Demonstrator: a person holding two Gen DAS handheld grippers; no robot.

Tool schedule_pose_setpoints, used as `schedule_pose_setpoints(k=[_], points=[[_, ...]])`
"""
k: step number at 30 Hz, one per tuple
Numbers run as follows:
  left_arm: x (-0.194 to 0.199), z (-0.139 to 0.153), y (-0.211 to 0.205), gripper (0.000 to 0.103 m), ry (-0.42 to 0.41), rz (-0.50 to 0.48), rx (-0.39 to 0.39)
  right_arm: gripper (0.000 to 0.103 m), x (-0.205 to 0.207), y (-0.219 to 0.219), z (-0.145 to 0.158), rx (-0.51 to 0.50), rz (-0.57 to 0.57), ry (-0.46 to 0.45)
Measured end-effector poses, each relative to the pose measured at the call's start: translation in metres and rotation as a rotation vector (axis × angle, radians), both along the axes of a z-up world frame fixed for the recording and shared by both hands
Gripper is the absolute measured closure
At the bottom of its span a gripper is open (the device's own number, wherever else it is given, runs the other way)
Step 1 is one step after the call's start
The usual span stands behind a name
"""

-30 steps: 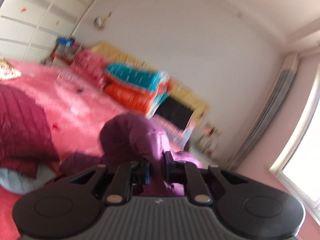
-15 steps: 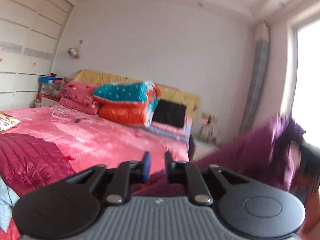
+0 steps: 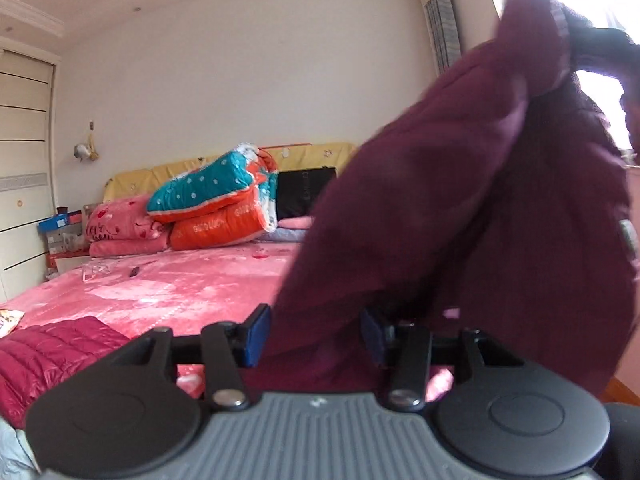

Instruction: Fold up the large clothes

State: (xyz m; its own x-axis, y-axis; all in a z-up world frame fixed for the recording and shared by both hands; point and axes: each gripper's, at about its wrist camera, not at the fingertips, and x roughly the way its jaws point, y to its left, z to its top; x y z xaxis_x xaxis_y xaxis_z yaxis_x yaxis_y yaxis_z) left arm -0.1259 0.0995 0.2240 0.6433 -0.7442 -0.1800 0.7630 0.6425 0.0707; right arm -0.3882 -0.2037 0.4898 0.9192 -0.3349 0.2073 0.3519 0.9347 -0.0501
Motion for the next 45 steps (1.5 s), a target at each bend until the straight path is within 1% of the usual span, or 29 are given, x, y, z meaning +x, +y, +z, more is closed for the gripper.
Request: schedule_pose_setpoints(k=[2,4,6,8,10,11,12,13,14,16,19,21,22,23,25,29,32,34,36,38,39,42,45], points=[[0.008,0.0,0.003,0.051,-0.001,-0.026,-0.024,0.084,-0.002,0.004,0.001,-0.008,0.008,-0.015],[0.015,-0.002,0.001,0.044,-0.006,-0.046,-0.025,0.084,-0.008,0.005,0.001,-0.021,0.019,-0.03],[0.018,-0.002,-0.005,0.041,0.001,-0.09,-0.034,0.084,-0.026,0.006,0.003,-0.033,0.026,-0.04],[0.021,-0.003,-0.011,0.041,0.012,-0.148,-0.04,0.084,-0.028,0.007,0.001,-0.036,0.035,-0.043],[0.018,-0.001,-0.021,0.041,0.007,-0.164,-0.031,0.084,-0.043,0.002,-0.001,-0.046,0.034,-0.042],[0.017,0.0,-0.025,0.042,0.008,-0.17,-0.023,0.084,-0.042,0.002,-0.001,-0.049,0.032,-0.042],[0.017,0.003,-0.028,0.055,0.011,-0.16,-0.026,0.084,-0.044,0.002,0.0,-0.051,0.032,-0.043],[0.016,0.005,-0.029,0.07,0.013,-0.137,-0.043,0.084,-0.047,0.003,0.001,-0.054,0.028,-0.046],[0.016,0.01,-0.027,0.075,0.019,-0.106,-0.075,0.084,-0.049,0.002,0.001,-0.054,0.024,-0.052],[0.015,0.021,-0.018,0.09,0.038,-0.051,-0.159,0.084,-0.053,0.0,0.005,-0.051,0.02,-0.069],[0.01,0.042,-0.007,0.096,0.054,0.023,-0.263,0.084,-0.055,0.0,0.01,-0.07,0.012,-0.094],[0.004,0.058,0.002,0.098,0.05,0.068,-0.322,0.084,-0.057,0.001,0.013,-0.093,0.011,-0.114],[0.001,0.068,0.007,0.099,0.048,0.088,-0.351,0.084,-0.049,0.005,0.012,-0.112,0.009,-0.124],[-0.002,0.078,0.01,0.099,0.039,0.106,-0.375,0.084,-0.05,0.007,0.015,-0.135,0.004,-0.136],[-0.011,0.1,0.02,0.1,0.008,0.132,-0.421,0.084,-0.056,0.011,0.023,-0.167,-0.002,-0.16],[-0.031,0.148,0.043,0.1,-0.084,0.165,-0.497,0.084,-0.059,0.007,0.035,-0.207,-0.008,-0.211],[-0.043,0.178,0.056,0.1,-0.135,0.184,-0.531,0.083,-0.055,0.003,0.042,-0.217,-0.005,-0.23],[-0.046,0.192,0.06,0.1,-0.164,0.203,-0.538,0.083,-0.044,-0.003,0.04,-0.213,0.002,-0.226],[-0.04,0.2,0.06,0.1,-0.176,0.236,-0.533,0.082,-0.021,-0.005,0.029,-0.221,0.002,-0.209],[-0.023,0.202,0.055,0.1,-0.173,0.281,-0.524,0.082,0.003,-0.011,0.023,-0.231,0.007,-0.178],[-0.013,0.202,0.051,0.1,-0.175,0.312,-0.506,0.082,0.018,-0.014,0.017,-0.234,0.012,-0.156],[0.01,0.196,0.043,0.1,-0.17,0.398,-0.443,0.081,0.071,-0.019,-0.007,-0.277,0.008,-0.071],[0.052,0.179,0.03,0.1,-0.142,0.468,-0.386,0.081,0.128,-0.028,-0.042,-0.309,-0.001,0.008]])
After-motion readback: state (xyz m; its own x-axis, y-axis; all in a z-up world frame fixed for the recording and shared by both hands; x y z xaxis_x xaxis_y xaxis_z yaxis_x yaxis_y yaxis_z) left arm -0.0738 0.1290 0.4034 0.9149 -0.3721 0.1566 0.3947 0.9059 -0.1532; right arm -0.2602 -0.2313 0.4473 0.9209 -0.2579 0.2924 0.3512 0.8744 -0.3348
